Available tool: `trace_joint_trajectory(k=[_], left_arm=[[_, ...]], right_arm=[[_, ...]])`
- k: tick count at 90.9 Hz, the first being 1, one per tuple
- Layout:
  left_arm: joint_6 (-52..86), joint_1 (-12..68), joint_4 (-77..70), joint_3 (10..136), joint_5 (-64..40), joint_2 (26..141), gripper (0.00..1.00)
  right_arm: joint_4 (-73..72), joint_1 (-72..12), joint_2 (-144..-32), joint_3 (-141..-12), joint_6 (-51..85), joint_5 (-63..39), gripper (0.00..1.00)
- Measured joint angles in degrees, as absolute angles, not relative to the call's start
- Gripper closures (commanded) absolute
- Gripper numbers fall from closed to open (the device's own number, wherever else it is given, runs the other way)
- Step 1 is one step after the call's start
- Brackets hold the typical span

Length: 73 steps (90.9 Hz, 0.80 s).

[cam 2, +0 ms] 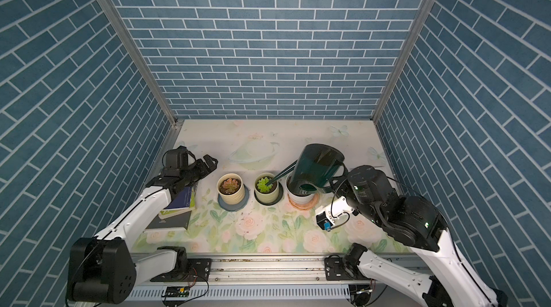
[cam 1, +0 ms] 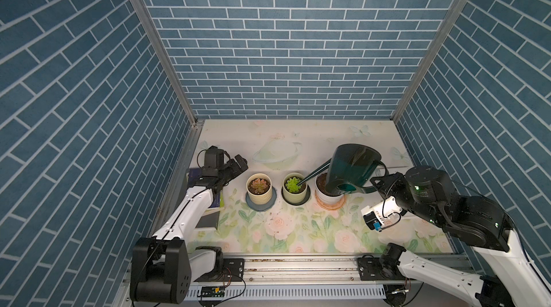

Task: Water the succulent around the soil edge
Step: Water the soil of the potted plant with water.

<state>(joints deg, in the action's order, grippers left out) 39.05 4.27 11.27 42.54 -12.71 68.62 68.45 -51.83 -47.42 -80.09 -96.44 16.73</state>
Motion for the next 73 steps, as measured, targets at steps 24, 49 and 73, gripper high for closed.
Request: trace_joint_trajectory(k=[24, 49, 73], left_arm=[[38.76, 4.34, 10.68, 42.26, -12.95, 68.75, 0.00], [37.91, 4.38, 10.57, 42.26, -13.10, 69.06, 0.00], [37.89, 4.38, 10.39, 42.26, -13.15, 69.08, 0.00]], right_arm=[[65.32, -52.73, -51.03, -80.09, -96.47, 16.56, 1.00], [62.81, -52.84, -53.25, -80.09, -96.51, 18.70, 1.00], [62.50, -52.10, -53.06, -80.09, -98.54, 21.41, 1.00]])
